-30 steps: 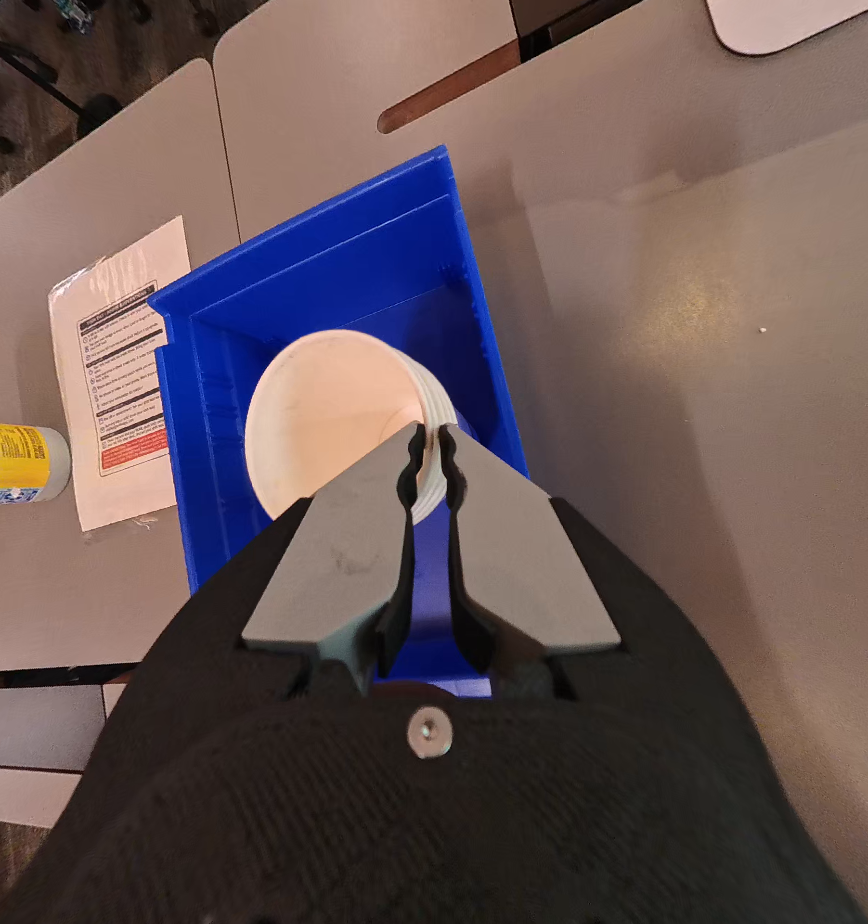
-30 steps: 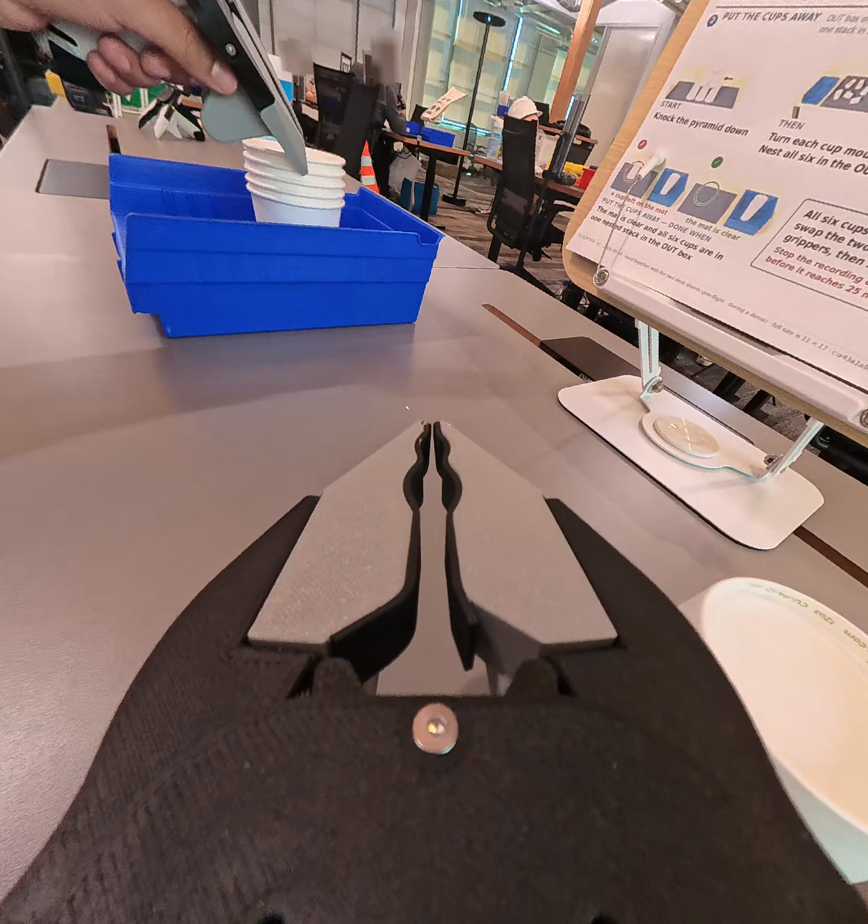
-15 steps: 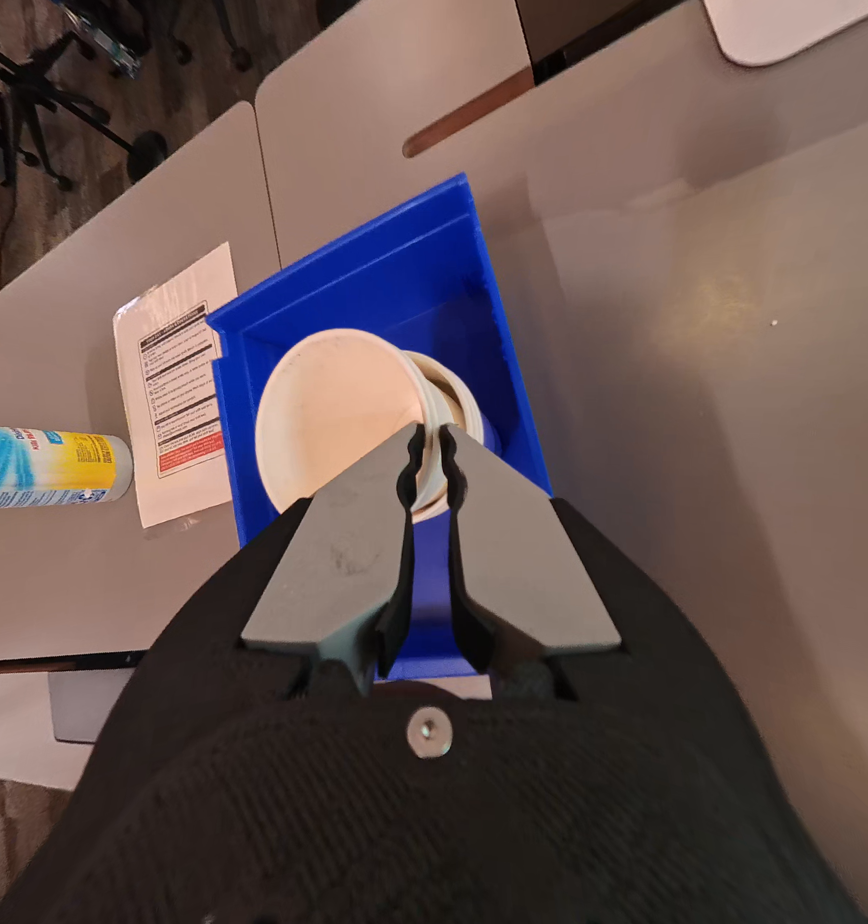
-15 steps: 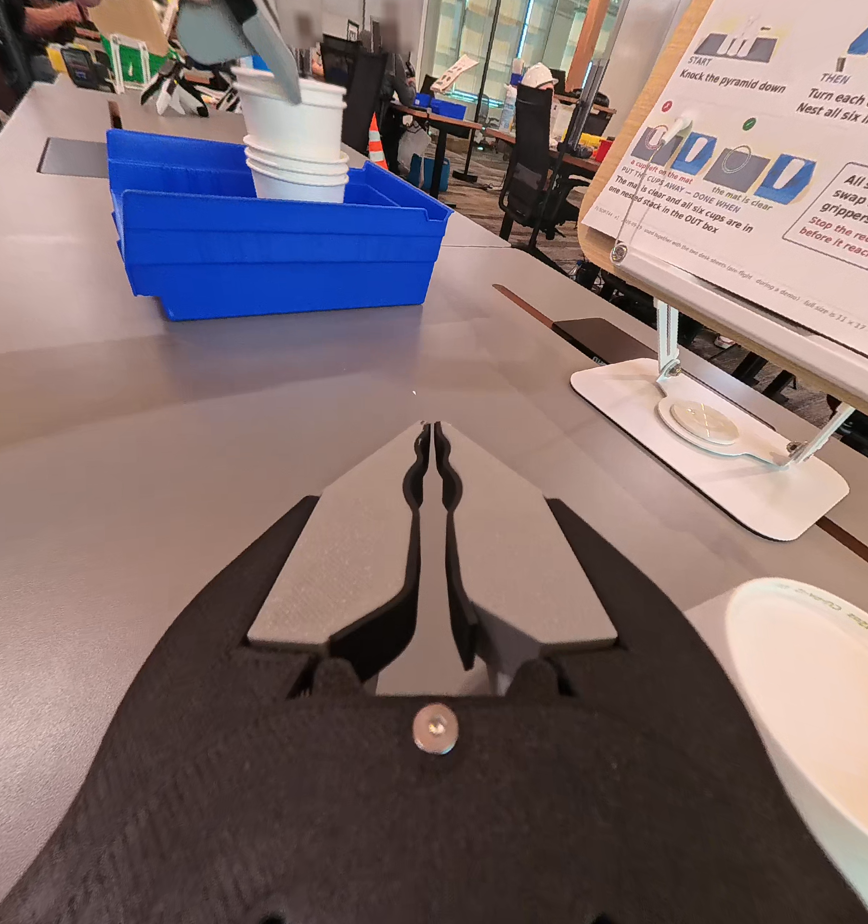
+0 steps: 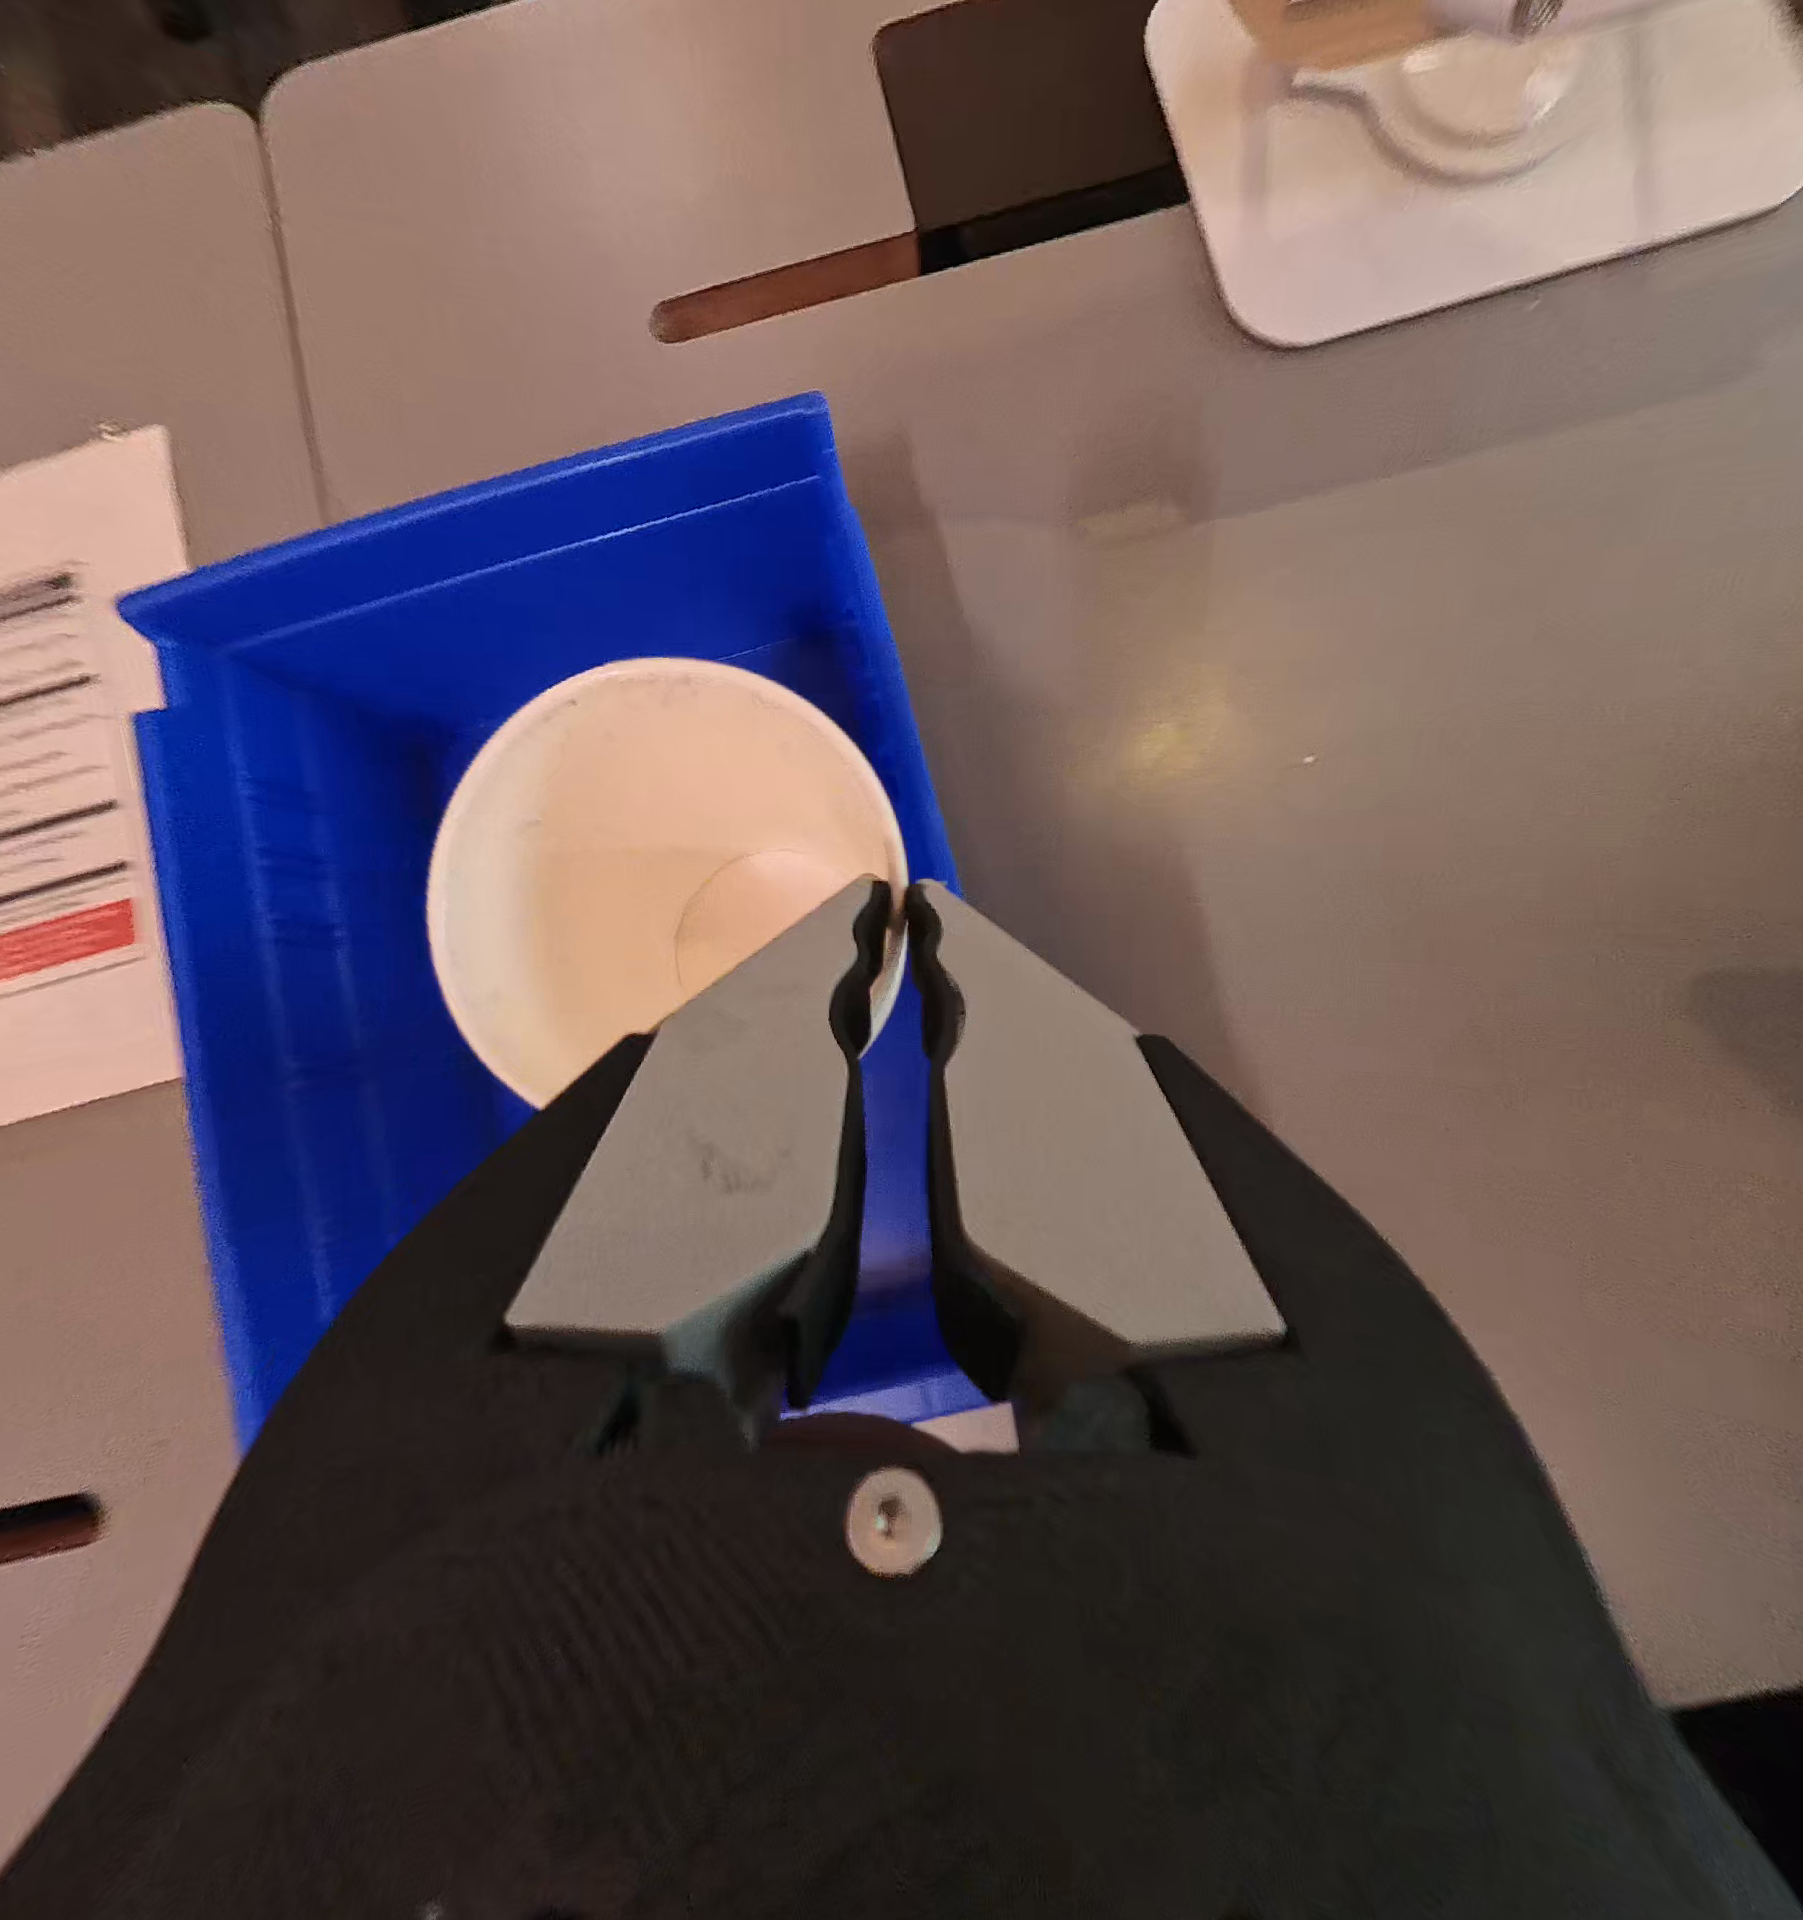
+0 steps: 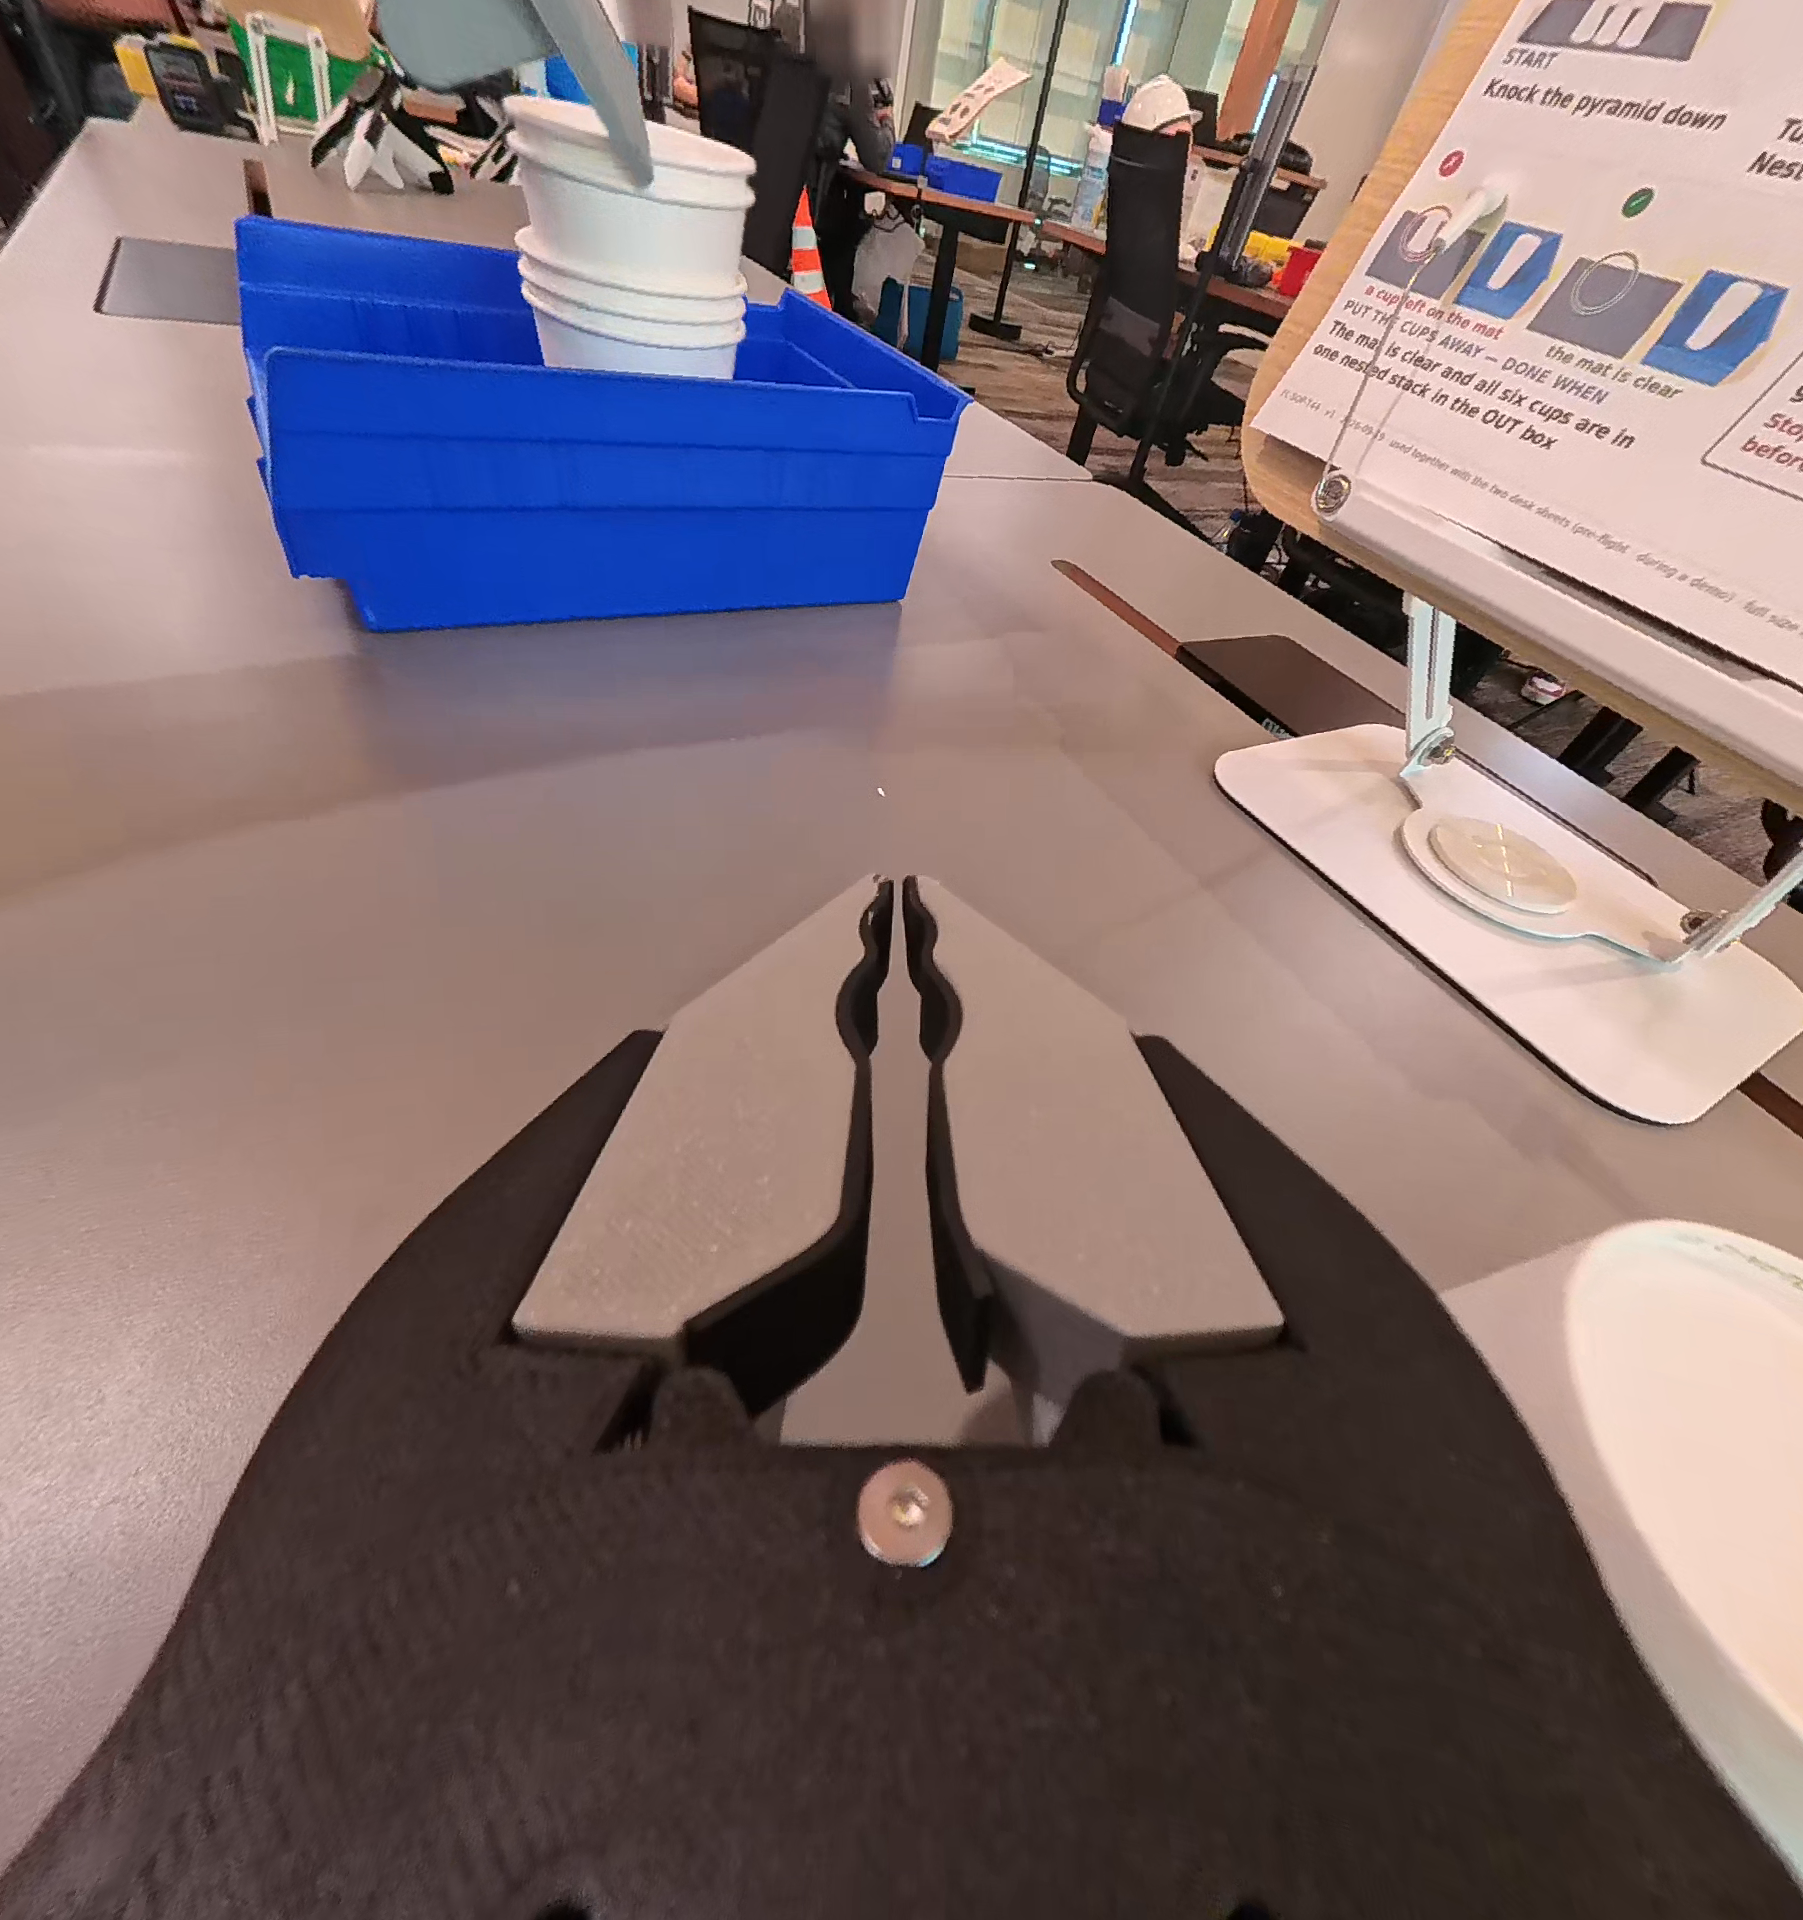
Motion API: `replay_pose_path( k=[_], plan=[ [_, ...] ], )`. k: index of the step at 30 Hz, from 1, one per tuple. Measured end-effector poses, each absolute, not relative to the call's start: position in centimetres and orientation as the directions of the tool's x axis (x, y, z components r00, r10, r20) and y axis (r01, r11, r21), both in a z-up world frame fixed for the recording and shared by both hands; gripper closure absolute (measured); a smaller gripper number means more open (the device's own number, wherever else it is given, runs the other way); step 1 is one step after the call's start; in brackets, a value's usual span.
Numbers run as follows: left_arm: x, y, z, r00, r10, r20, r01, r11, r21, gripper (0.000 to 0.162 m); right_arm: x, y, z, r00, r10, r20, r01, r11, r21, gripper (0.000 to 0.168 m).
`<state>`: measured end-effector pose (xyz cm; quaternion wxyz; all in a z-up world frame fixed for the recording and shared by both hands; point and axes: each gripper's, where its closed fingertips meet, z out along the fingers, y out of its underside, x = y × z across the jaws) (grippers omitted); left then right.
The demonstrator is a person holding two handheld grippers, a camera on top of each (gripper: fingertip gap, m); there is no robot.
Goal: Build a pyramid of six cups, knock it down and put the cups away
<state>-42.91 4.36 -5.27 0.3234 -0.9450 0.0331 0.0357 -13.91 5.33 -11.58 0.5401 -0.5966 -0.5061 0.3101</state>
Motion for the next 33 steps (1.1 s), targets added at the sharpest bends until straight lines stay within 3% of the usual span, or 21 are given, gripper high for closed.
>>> replay_pose_path(
  k=[11, 19, 25, 33],
  plan=[
    [-43.4, 3.9, -5.3, 0.999, -0.022, 0.029, 0.002, -0.769, -0.639, 0.161, -14.1, 5.2, -12.0, 0.283, 0.942, 0.179, 0.288, 0.095, -0.953, 0.168],
    [-45.0, 4.3, -2.3, 0.991, 0.028, -0.134, -0.076, -0.7, -0.71, 0.161, -14.2, 5.3, -12.5, 0.277, 0.946, 0.17, 0.303, 0.082, -0.949, 0.168],
    [-44.2, 4.5, -1.6, 0.976, 0.002, -0.219, -0.152, -0.715, -0.683, 0.161, -14.3, 5.3, -12.7, 0.276, 0.946, 0.169, 0.312, 0.078, -0.947, 0.168],
    [-44.9, 4.7, 5.7, 0.936, 0.16, -0.313, -0.2, -0.49, -0.848, 0.161, -14.2, 5.4, -12.7, 0.277, 0.947, 0.159, 0.309, 0.069, -0.949, 0.167]
  ],
)
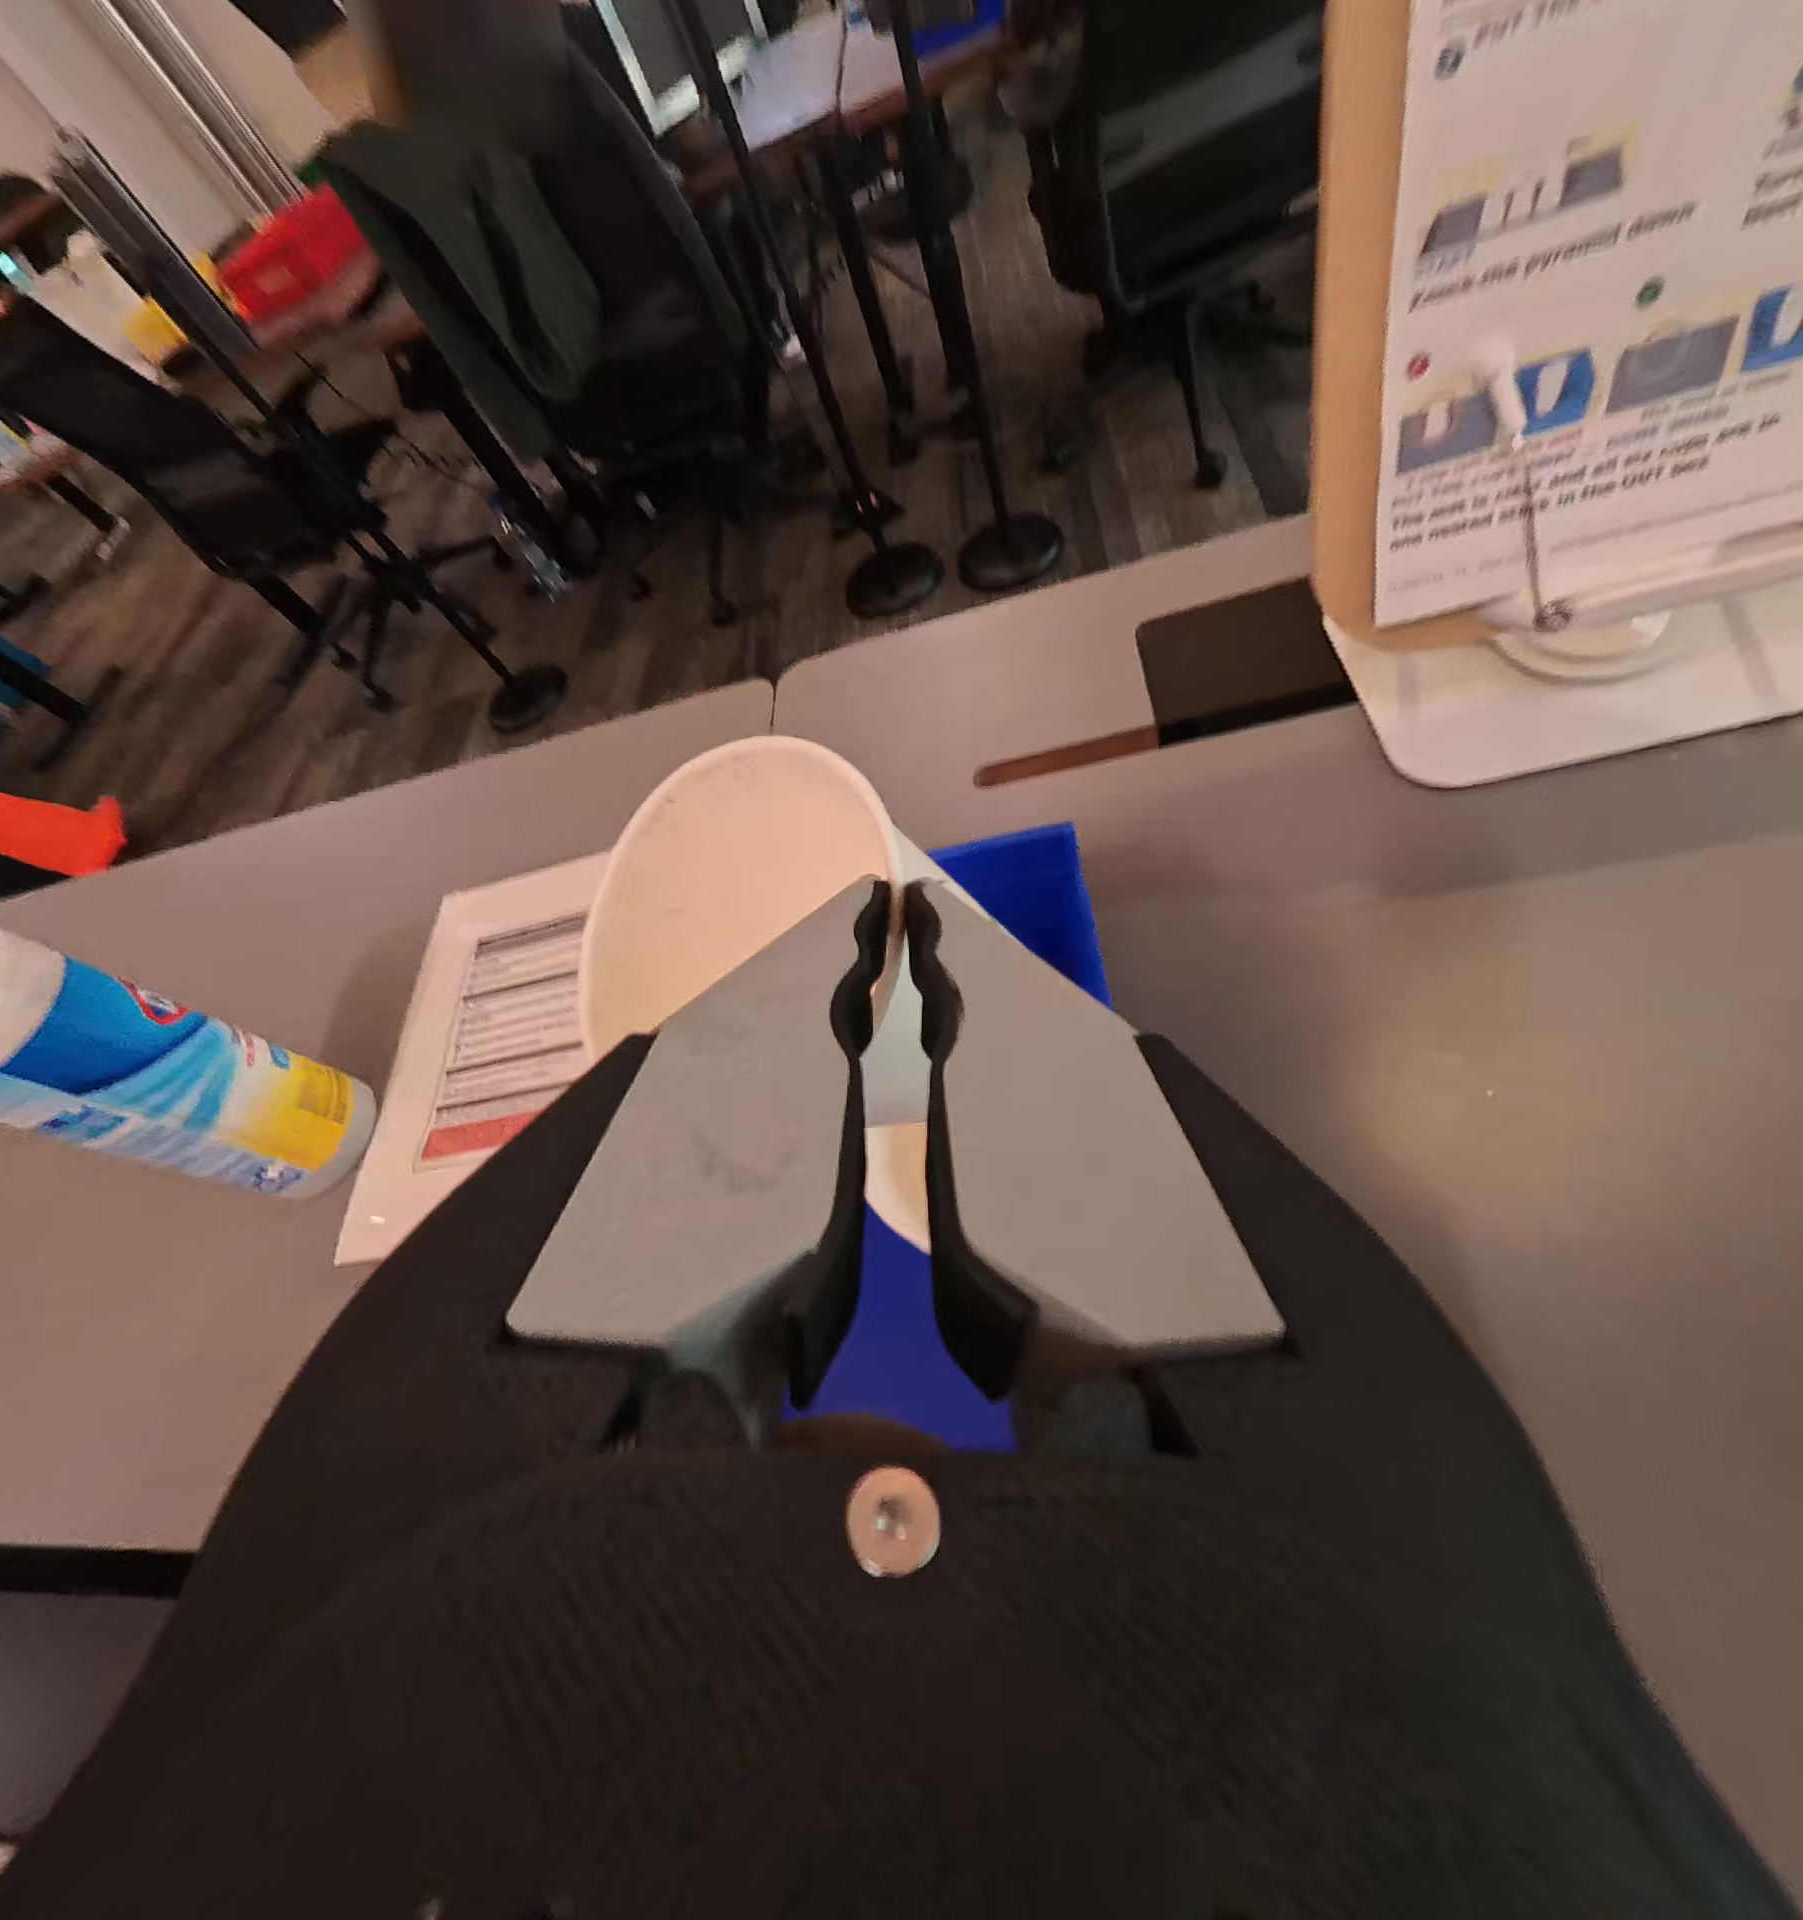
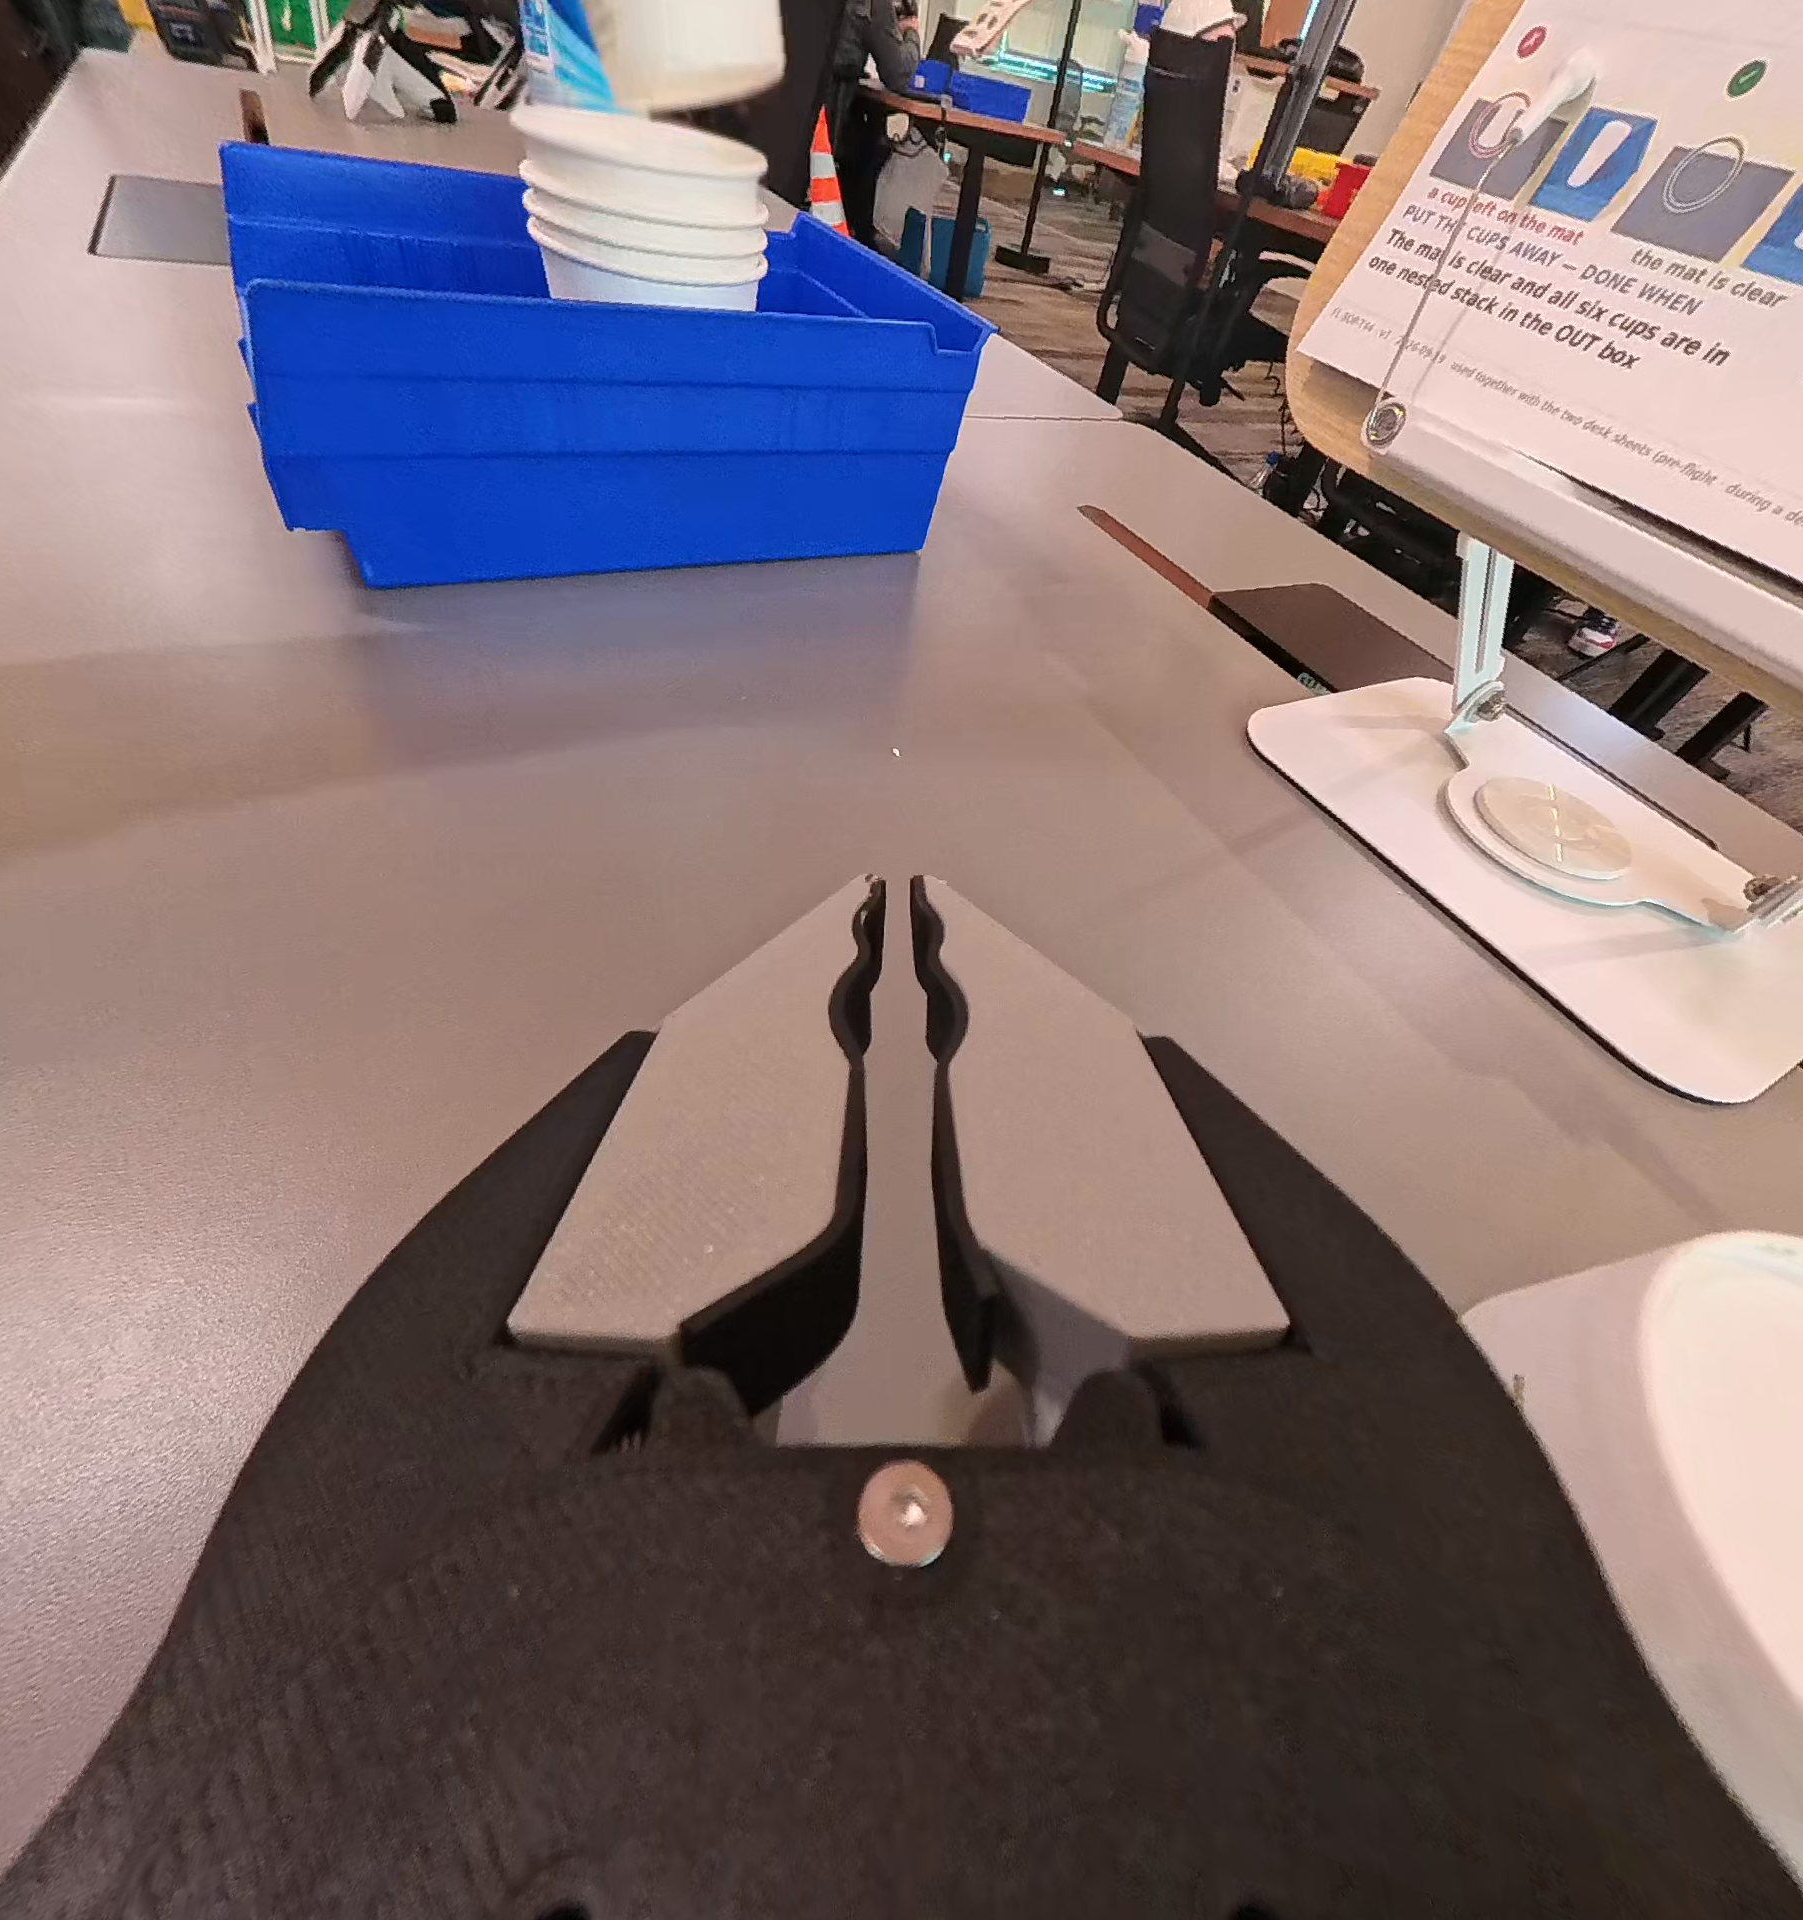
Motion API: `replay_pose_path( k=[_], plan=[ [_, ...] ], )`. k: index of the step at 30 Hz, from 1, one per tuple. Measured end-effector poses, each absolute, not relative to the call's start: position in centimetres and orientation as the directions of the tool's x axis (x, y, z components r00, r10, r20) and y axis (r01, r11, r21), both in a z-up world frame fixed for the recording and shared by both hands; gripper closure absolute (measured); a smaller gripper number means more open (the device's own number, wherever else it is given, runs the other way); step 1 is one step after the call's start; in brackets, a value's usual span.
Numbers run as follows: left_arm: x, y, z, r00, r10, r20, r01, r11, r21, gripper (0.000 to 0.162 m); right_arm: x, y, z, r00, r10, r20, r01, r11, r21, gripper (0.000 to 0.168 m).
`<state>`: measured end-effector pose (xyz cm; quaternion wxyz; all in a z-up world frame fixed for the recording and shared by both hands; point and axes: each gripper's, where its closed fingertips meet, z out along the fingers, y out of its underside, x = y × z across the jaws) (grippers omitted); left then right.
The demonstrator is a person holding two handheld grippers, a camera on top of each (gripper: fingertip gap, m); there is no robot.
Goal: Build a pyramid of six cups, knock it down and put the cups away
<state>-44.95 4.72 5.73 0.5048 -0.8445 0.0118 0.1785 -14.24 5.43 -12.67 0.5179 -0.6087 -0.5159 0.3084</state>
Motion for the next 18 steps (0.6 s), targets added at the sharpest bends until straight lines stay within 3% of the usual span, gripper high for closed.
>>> replay_pose_path(
  k=[4, 8, 14, 18],
  plan=[
    [-41.2, 4.5, 8.9, 0.959, 0.095, -0.268, -0.215, -0.372, -0.903, 0.161, -14.3, 5.3, -12.5, 0.267, 0.953, 0.142, 0.295, 0.06, -0.954, 0.165],
    [-33.3, 4.4, 9.6, 0.98, -0.141, -0.139, -0.172, -0.26, -0.95, 0.161, -14.7, 3.8, -11.4, 0.182, 0.981, 0.07, 0.209, 0.031, -0.977, 0.159],
    [-22.8, 4.2, 5.0, 0.903, -0.43, 0.001, -0.116, -0.245, -0.962, 0.161, -14.8, 2.4, -9.5, 0.118, 0.993, -0.006, 0.091, -0.016, -0.996, 0.154],
    [-18.3, 4.8, 1.1, 0.847, -0.525, 0.082, -0.087, -0.289, -0.953, 0.161, -14.6, 2.7, -9.0, 0.112, 0.99, -0.083, 0.05, -0.089, -0.995, 0.154]
  ],
)
